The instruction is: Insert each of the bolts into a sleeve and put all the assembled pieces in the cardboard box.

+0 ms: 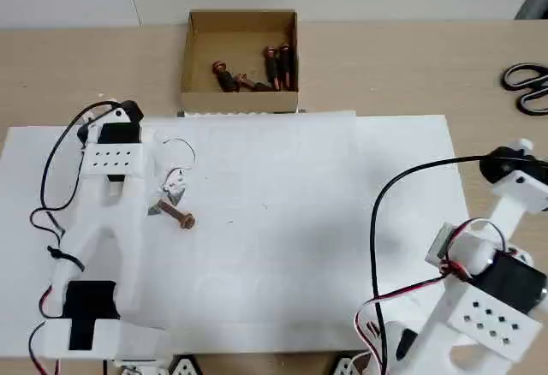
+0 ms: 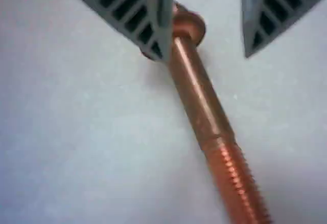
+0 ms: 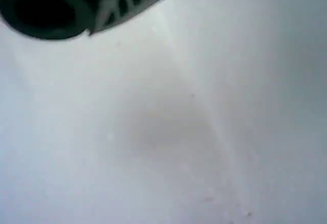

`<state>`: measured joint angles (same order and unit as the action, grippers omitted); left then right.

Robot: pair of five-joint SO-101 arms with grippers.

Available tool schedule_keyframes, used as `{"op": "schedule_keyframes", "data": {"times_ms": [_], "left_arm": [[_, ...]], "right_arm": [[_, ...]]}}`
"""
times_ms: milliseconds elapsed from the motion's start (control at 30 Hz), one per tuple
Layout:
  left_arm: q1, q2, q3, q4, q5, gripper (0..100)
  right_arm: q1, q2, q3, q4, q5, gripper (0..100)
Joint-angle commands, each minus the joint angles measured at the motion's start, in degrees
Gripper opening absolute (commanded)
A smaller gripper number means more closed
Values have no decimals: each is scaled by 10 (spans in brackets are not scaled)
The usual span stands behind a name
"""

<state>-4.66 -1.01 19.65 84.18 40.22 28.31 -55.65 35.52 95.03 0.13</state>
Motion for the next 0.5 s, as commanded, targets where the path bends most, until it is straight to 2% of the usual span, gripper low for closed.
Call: {"op": "schedule_keyframes", "data": {"times_ms": [0, 233, 467], "left_arm": [[1, -3, 22, -29, 3, 87], [0, -3, 71, -88, 3, 87], [1, -3, 71, -92, 3, 87]], "right_arm": [[4, -11, -3, -13, 3, 6], [4, -11, -3, -13, 4, 6], [4, -11, -3, -13, 5, 6]]}}
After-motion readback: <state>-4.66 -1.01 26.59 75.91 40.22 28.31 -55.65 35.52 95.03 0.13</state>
